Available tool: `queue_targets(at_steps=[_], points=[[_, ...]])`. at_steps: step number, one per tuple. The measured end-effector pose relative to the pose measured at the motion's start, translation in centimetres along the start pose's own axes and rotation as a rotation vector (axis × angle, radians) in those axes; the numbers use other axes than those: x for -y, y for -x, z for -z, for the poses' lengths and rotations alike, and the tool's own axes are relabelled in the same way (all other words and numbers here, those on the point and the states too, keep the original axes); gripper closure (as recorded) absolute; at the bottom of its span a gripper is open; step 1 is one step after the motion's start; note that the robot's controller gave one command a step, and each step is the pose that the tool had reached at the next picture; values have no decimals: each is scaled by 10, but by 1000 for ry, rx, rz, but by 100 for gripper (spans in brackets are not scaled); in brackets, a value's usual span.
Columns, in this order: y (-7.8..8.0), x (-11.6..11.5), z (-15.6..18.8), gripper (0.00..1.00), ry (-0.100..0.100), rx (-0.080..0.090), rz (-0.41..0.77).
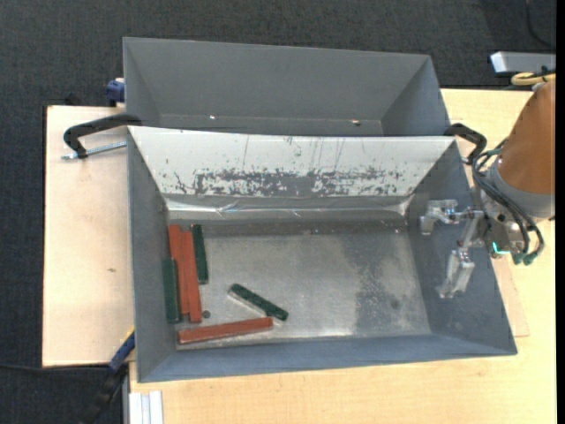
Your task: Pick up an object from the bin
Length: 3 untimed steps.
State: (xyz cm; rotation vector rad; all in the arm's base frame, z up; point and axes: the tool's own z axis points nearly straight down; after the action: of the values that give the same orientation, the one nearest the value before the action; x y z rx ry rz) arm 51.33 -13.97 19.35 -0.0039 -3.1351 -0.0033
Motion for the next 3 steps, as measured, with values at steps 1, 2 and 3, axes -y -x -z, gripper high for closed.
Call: queue_targets(at_steps=[1, 2, 3], points=[[2, -1, 4, 0, -2, 8, 4], [-6, 4, -21, 0, -3, 9, 154], [7, -54, -36, 0, -2, 7, 88]])
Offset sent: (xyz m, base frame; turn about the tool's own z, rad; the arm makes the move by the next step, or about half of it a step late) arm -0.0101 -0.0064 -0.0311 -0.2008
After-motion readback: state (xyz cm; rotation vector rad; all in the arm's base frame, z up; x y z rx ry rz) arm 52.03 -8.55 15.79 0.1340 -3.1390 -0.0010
